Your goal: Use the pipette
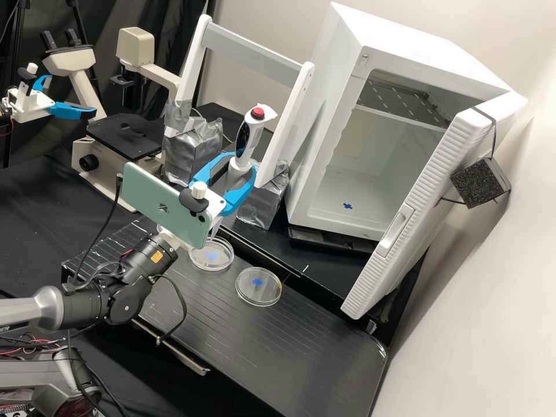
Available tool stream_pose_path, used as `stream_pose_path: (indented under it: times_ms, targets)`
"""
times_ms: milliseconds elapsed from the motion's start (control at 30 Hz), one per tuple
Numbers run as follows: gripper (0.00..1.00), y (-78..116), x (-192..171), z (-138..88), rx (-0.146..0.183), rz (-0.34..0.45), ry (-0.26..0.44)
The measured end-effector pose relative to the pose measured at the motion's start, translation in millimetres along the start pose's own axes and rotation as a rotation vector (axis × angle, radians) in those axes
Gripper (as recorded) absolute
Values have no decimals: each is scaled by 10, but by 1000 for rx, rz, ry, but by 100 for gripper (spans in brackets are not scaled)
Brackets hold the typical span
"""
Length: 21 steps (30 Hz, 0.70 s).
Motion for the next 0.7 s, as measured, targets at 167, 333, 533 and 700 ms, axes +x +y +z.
stream_pose_path:
  times_ms: [167, 333, 533, 700]
  targets:
    - [0, 12, -4, 4, 6, 5, -2]
    - [0, 7, -4, 2, 2, -1, 0]
    - [0, 6, 7, -17, 5, -5, 8]
    - [0, 39, 110, -149, -1, -19, 58]
